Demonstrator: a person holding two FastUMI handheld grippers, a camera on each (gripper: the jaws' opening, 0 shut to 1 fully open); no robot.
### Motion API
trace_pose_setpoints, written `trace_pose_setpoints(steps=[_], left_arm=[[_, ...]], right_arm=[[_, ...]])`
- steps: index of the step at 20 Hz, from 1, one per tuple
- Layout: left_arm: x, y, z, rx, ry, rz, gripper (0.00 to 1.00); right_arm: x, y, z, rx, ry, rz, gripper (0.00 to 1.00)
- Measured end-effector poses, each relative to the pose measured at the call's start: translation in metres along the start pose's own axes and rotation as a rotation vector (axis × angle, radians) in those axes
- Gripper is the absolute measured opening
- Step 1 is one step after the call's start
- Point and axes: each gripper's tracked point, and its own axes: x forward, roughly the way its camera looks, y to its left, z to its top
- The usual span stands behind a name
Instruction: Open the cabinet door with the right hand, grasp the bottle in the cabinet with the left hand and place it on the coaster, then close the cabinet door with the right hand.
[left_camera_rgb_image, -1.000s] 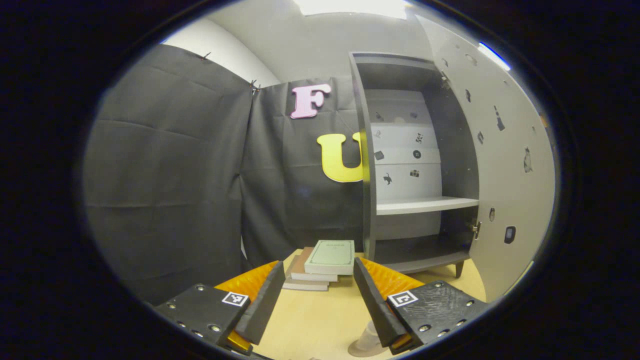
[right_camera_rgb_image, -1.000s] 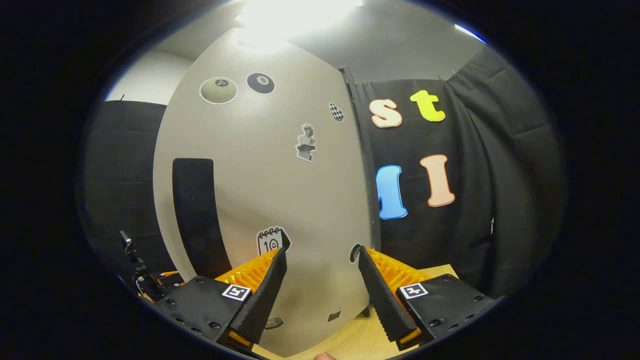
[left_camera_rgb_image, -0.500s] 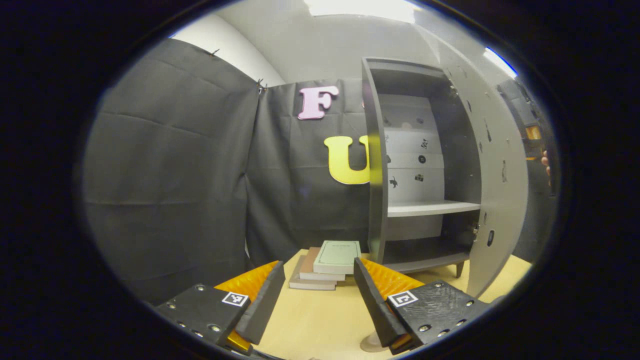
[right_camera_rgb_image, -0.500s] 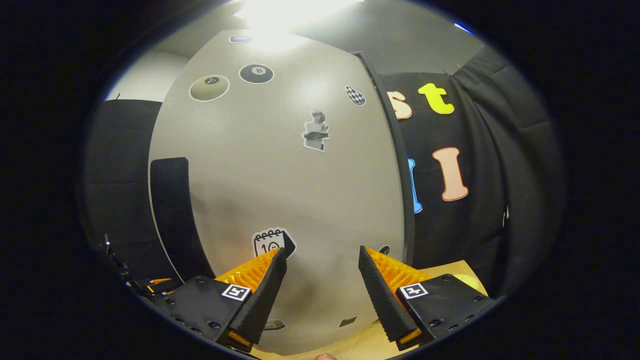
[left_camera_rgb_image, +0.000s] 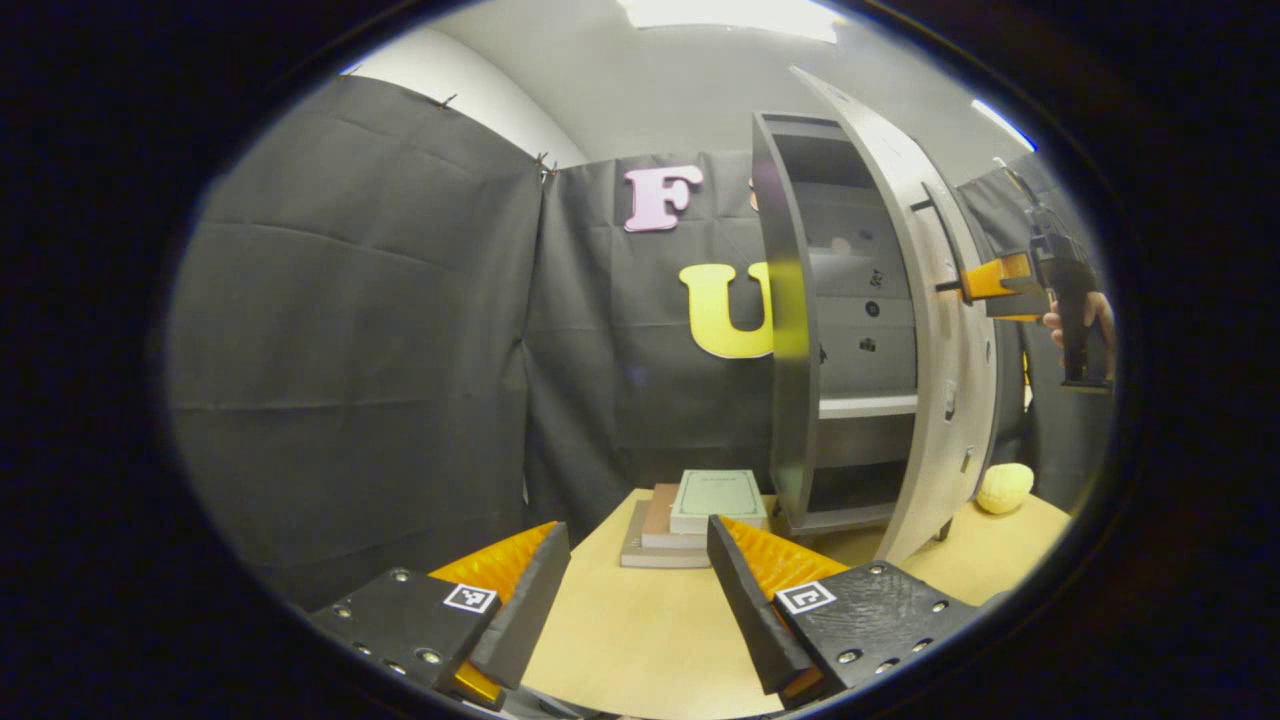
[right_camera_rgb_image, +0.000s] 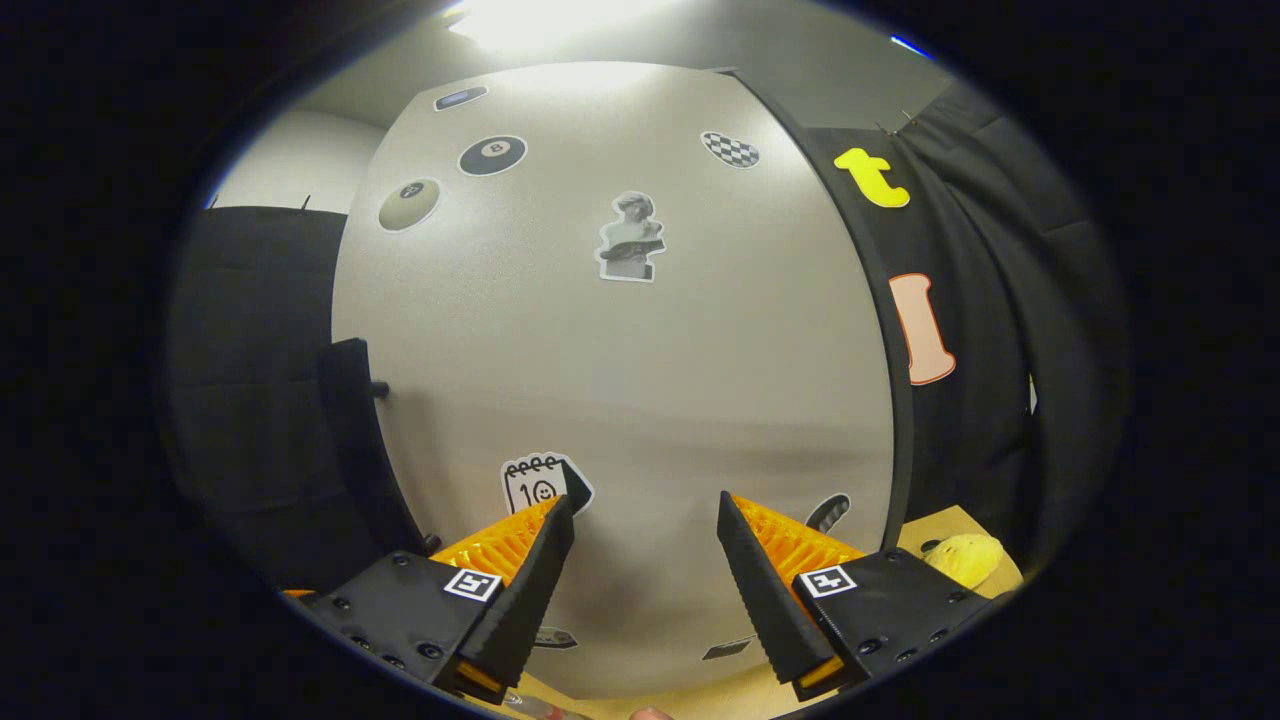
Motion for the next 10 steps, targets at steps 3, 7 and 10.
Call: trace_pose_setpoints(steps=[3, 7, 10], left_arm=[[-0.006, 0.020, -0.002, -0.011, 0.008, 0.013, 0.84], [-0.002, 0.017, 0.003, -0.021, 0.008, -0.030, 0.84], [0.004, 0.003, 0.014, -0.028, 0.008, -0.096, 0.84]], right_arm=[[0.020, 0.003, 0.000, -0.002, -0.012, -0.032, 0.85], [0.028, 0.004, 0.001, -0.021, -0.029, -0.083, 0.85], [0.022, 0.006, 0.015, -0.025, -0.070, -0.104, 0.86]])
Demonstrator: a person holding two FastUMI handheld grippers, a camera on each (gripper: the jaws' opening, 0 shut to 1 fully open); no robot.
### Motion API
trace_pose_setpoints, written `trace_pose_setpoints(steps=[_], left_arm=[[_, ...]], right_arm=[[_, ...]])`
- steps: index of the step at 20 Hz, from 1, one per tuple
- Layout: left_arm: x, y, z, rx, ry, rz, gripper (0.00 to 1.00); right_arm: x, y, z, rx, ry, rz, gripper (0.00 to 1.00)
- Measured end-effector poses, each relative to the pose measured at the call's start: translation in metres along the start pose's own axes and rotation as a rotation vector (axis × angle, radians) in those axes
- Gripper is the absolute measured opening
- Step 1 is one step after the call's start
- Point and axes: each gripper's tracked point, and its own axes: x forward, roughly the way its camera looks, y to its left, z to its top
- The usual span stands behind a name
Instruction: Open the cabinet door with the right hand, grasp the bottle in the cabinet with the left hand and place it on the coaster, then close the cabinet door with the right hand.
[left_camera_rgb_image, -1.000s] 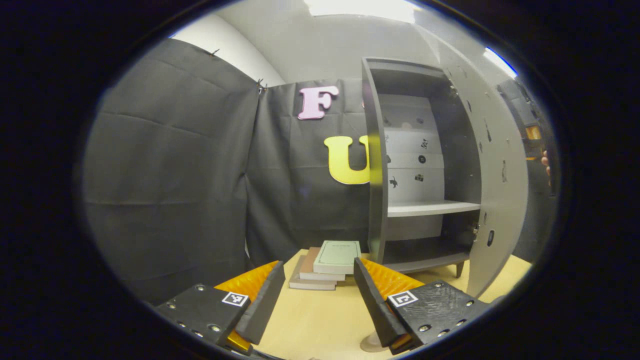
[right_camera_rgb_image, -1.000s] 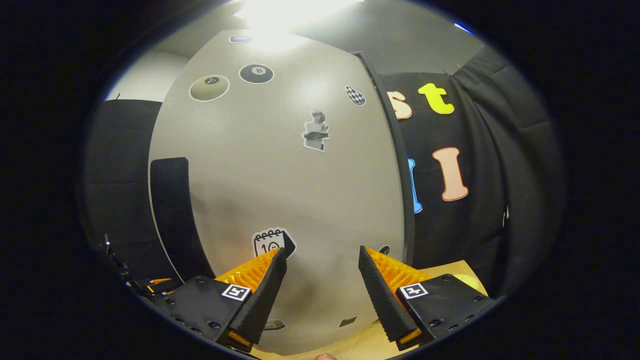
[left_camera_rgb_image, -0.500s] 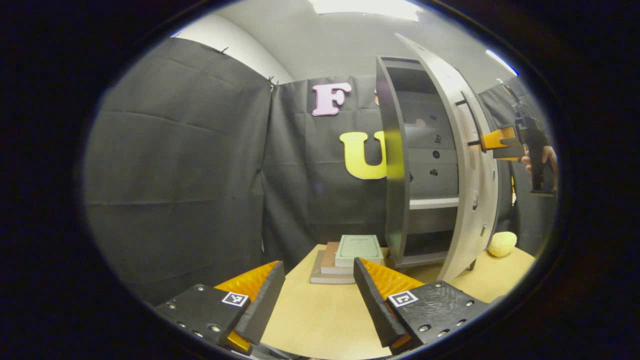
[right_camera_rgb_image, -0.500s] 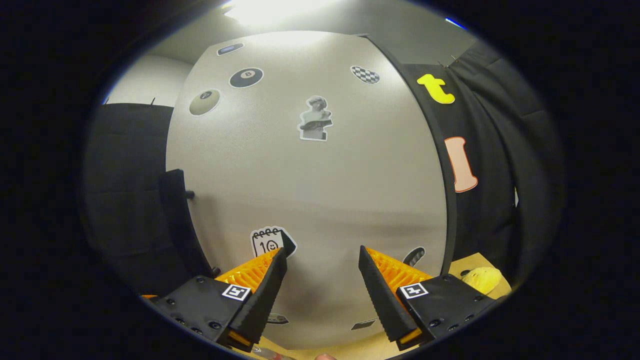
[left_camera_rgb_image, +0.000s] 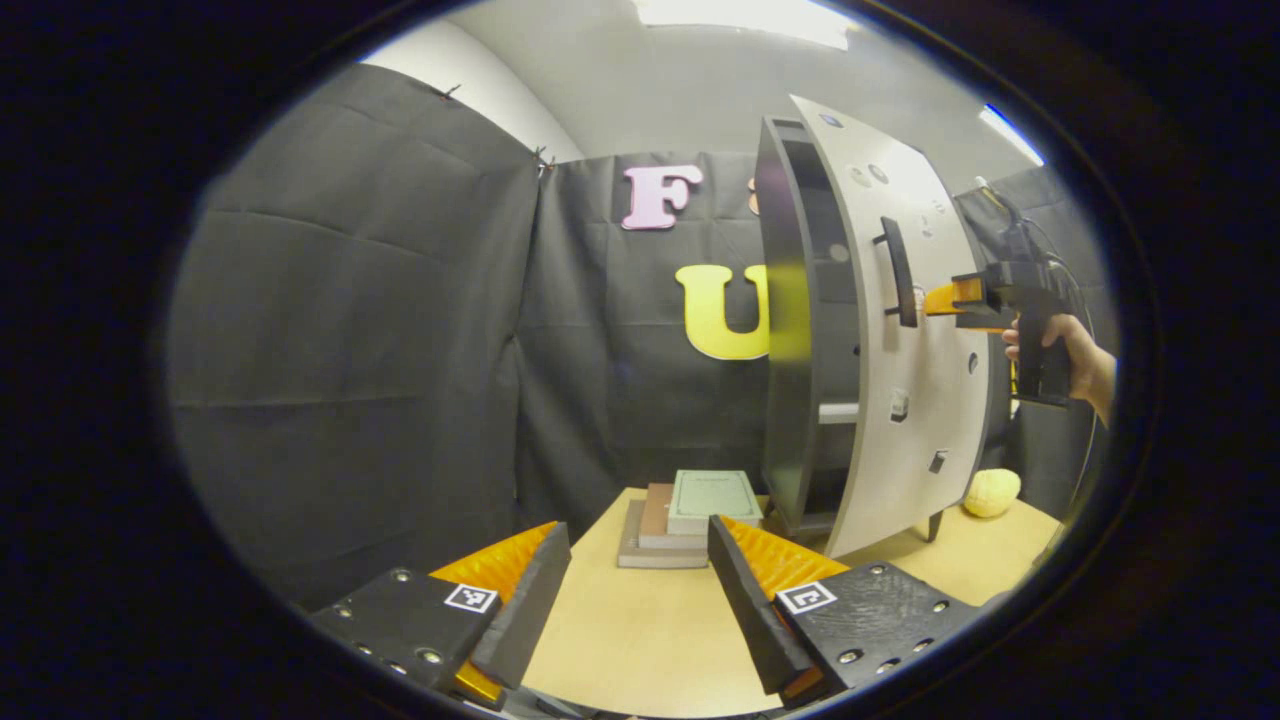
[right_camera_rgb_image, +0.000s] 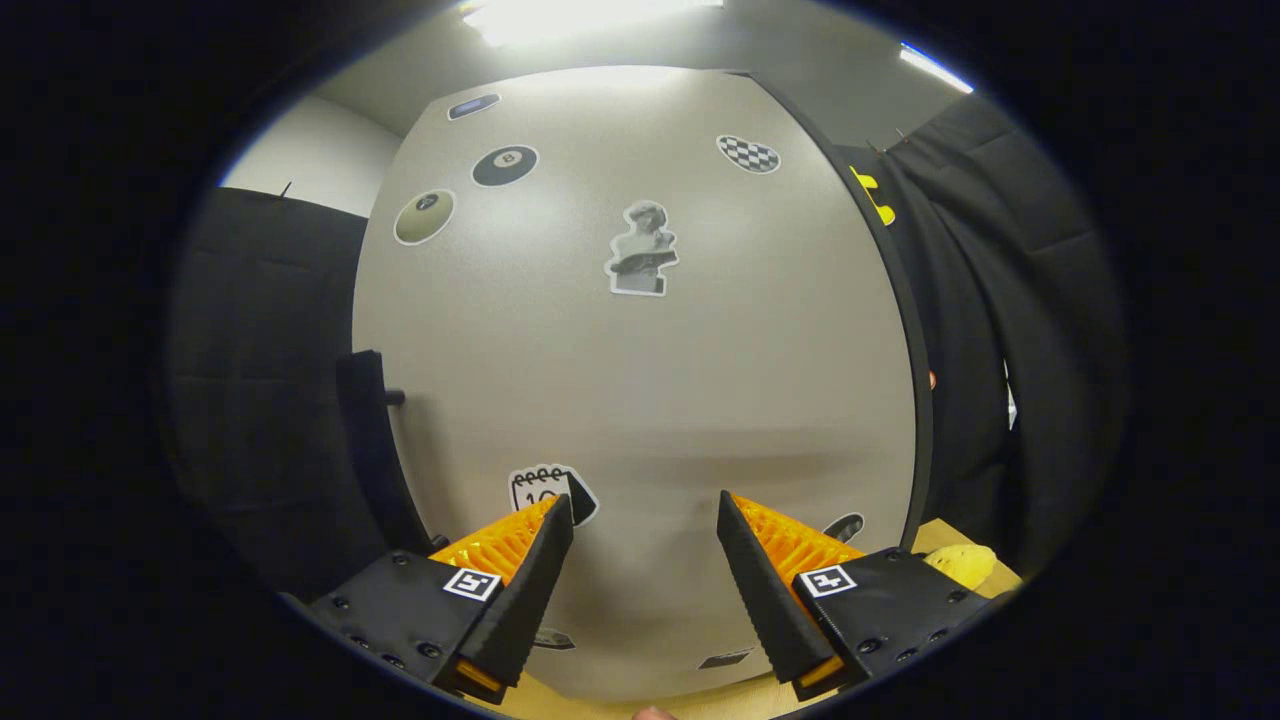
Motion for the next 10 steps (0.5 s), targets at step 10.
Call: trace_pose_setpoints(steps=[10], left_arm=[[0.007, -0.093, 0.068, -0.031, -0.058, -0.036, 0.86]], right_arm=[[-0.109, -0.086, 0.039, -0.095, -0.055, -0.055, 0.96]])
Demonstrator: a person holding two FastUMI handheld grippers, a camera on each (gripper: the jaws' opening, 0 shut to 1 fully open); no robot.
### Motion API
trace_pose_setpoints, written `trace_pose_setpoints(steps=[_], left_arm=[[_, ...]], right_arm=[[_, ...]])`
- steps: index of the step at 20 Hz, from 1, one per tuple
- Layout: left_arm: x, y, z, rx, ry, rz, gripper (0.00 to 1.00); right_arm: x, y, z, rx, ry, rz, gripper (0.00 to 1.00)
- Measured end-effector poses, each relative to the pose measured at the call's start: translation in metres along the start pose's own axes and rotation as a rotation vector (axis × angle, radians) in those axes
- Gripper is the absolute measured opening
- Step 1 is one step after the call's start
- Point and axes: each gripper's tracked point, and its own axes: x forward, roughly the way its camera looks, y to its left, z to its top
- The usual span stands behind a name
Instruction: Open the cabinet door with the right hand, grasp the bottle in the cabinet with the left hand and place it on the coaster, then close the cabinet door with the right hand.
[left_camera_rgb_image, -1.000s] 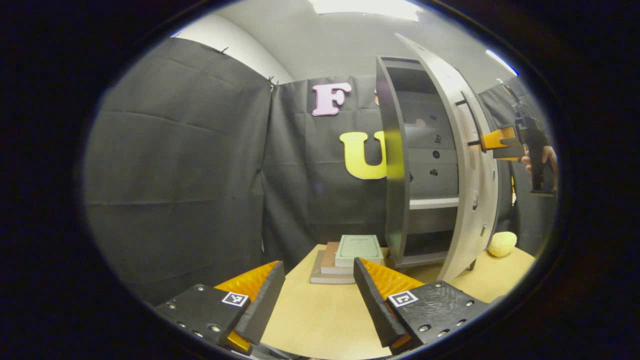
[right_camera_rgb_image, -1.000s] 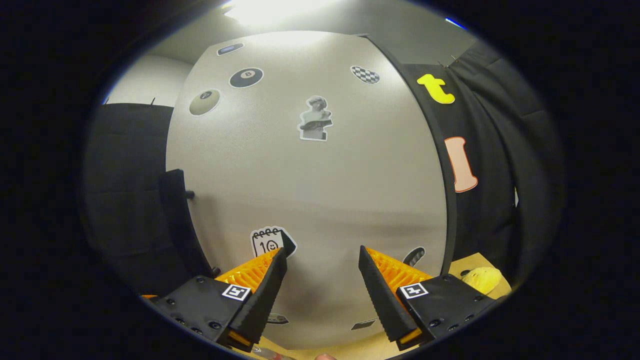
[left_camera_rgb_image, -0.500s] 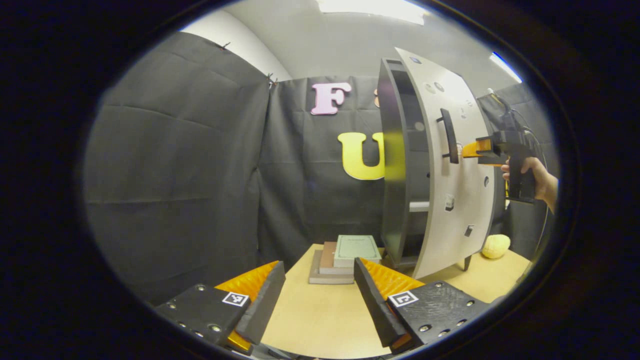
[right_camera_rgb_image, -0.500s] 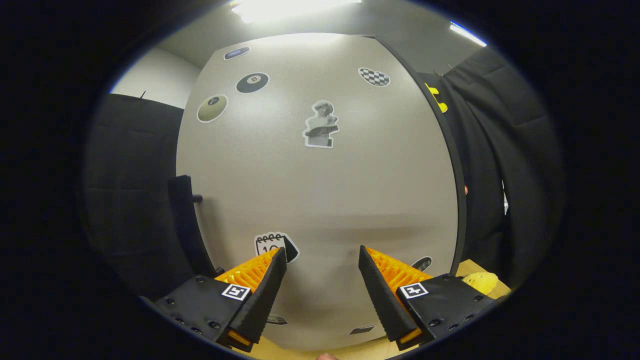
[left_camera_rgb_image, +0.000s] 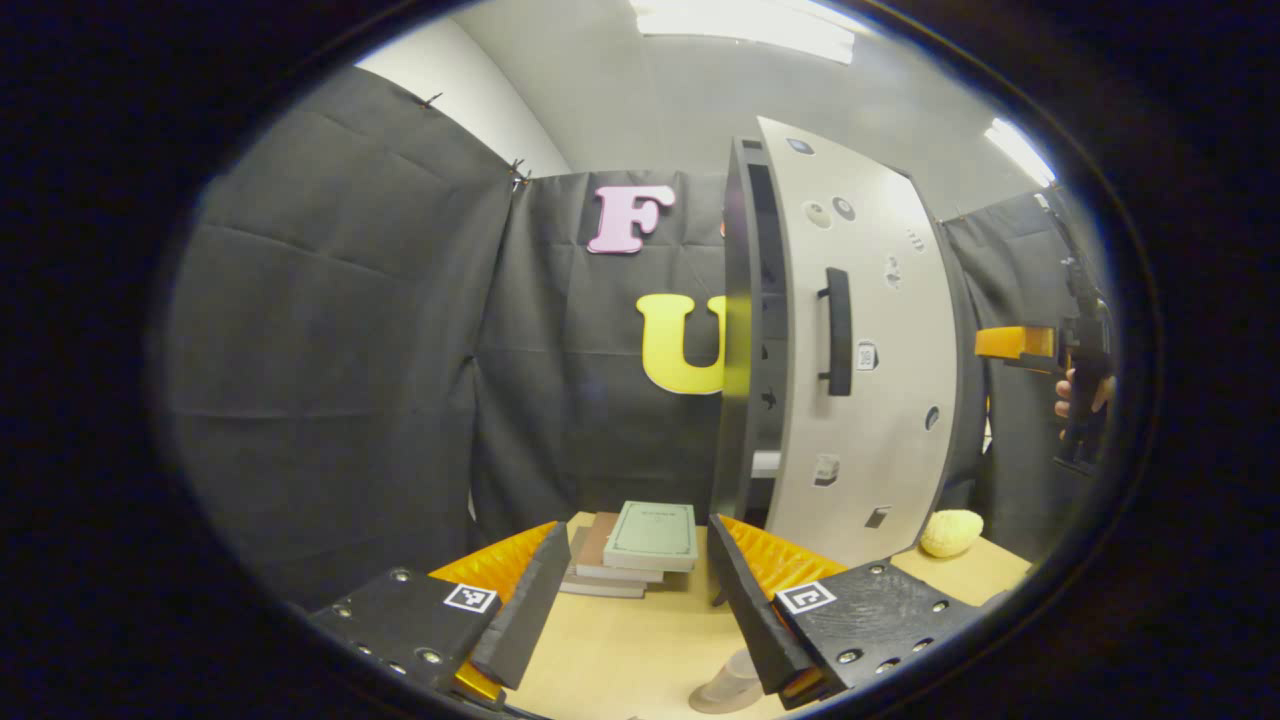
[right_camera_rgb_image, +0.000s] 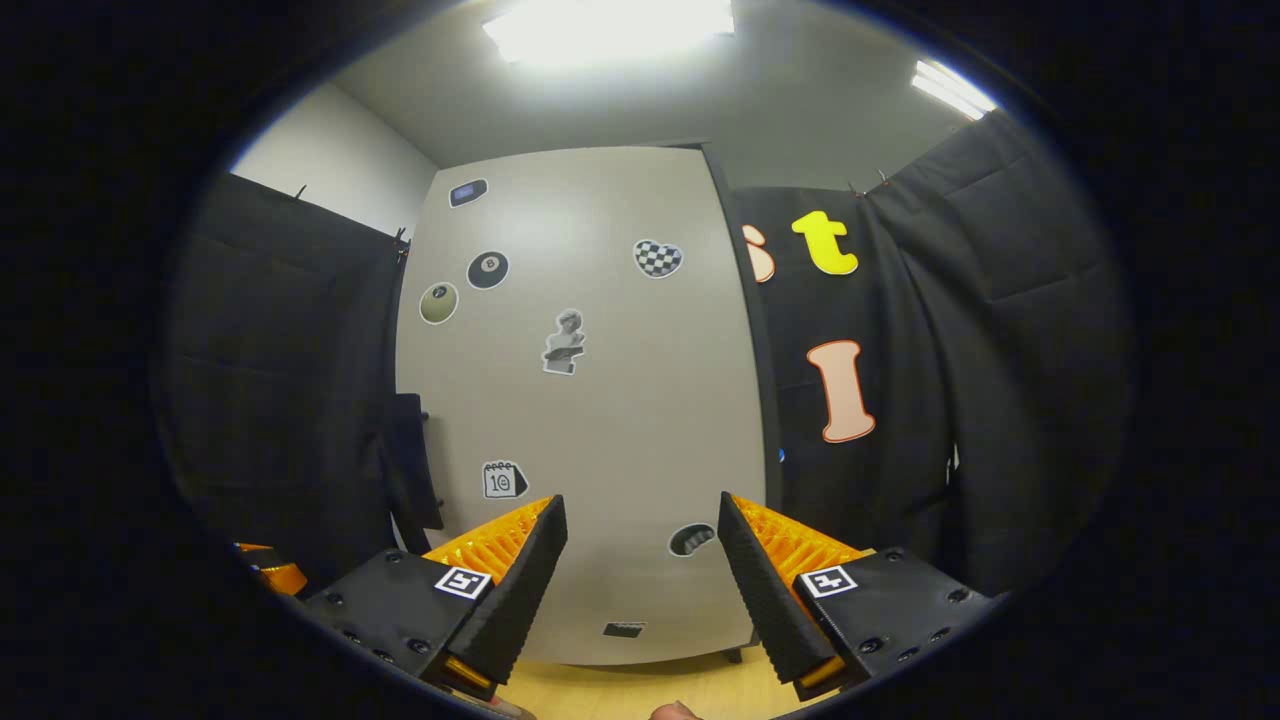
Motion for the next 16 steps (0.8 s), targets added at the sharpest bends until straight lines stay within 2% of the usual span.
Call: trace_pose_setpoints(steps=[6, 7, 8, 12, 16], left_arm=[[-0.025, -0.071, 0.030, 0.039, -0.041, -0.015, 0.83], [-0.026, -0.084, 0.032, 0.037, -0.044, -0.018, 0.87], [-0.029, -0.097, 0.033, 0.040, -0.046, -0.020, 0.84], [-0.045, -0.134, 0.042, 0.070, -0.060, -0.025, 0.84], [-0.058, -0.144, 0.047, 0.086, -0.067, -0.041, 0.83]], right_arm=[[-0.058, -0.086, -0.004, -0.066, 0.008, -0.060, 0.96], [-0.064, -0.097, -0.008, -0.064, 0.013, -0.064, 0.96], [-0.071, -0.107, -0.012, -0.060, 0.019, -0.067, 0.96], [-0.091, -0.142, -0.036, -0.067, 0.069, -0.076, 0.96], [-0.103, -0.158, -0.043, -0.049, 0.077, -0.105, 0.96]])
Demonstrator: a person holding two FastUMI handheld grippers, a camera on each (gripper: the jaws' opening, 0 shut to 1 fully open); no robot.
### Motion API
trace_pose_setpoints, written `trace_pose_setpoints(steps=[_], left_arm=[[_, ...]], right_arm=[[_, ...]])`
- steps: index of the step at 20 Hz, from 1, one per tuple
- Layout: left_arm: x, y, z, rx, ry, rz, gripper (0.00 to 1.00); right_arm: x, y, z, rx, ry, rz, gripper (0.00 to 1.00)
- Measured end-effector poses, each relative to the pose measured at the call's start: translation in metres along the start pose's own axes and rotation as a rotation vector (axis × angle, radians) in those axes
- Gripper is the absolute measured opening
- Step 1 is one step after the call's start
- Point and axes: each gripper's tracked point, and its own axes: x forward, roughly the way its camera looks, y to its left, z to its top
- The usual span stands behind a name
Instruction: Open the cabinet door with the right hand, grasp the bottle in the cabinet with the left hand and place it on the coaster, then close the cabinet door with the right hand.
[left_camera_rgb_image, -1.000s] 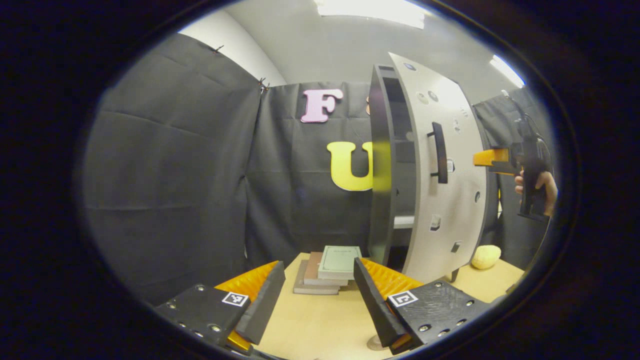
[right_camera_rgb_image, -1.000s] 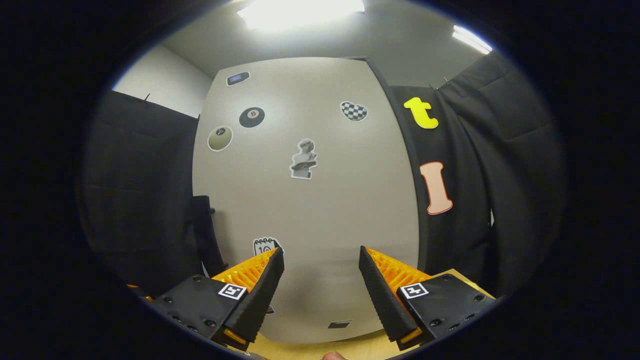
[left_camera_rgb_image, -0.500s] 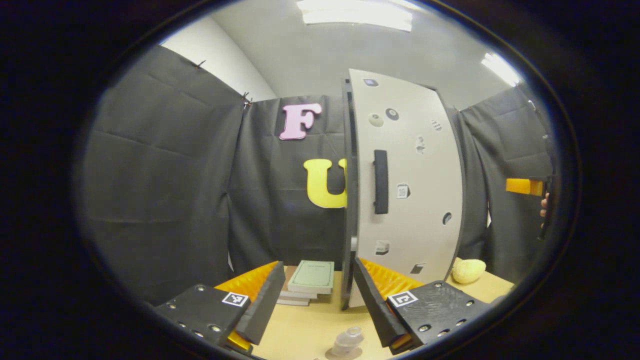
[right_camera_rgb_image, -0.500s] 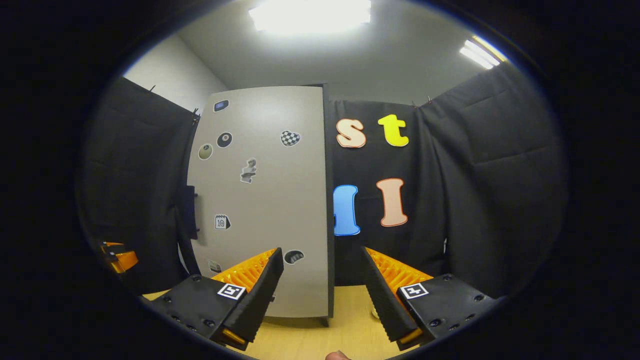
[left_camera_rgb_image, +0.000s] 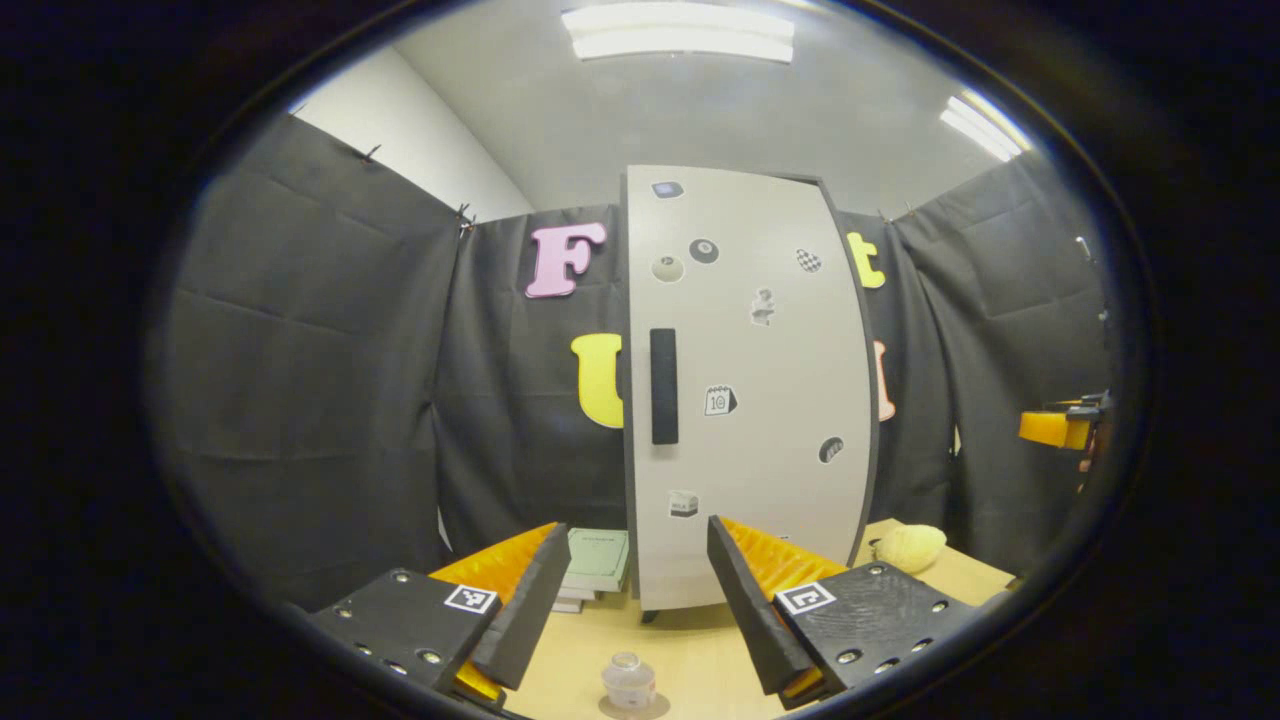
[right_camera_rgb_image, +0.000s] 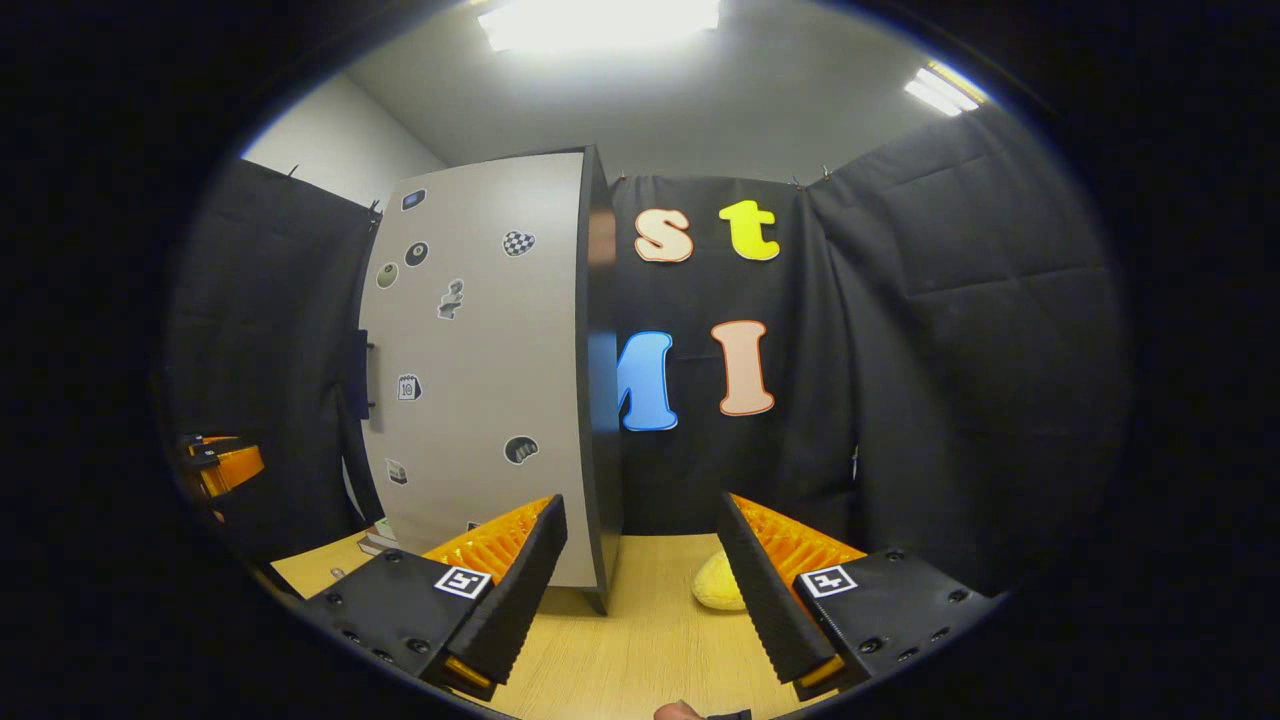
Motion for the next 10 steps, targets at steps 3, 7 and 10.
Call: trace_pose_setpoints(steps=[3, 7, 10], left_arm=[[0.000, 0.003, 0.006, 0.007, -0.008, -0.005, 0.83], [-0.006, 0.020, 0.005, 0.009, -0.003, 0.014, 0.83], [-0.011, 0.032, 0.004, 0.016, -0.005, 0.031, 0.83]], right_arm=[[-0.006, 0.000, 0.005, 0.020, -0.022, -0.016, 0.96], [-0.007, 0.002, 0.009, 0.022, -0.051, -0.034, 0.96], [-0.006, 0.011, 0.009, 0.025, -0.053, -0.025, 0.96]])
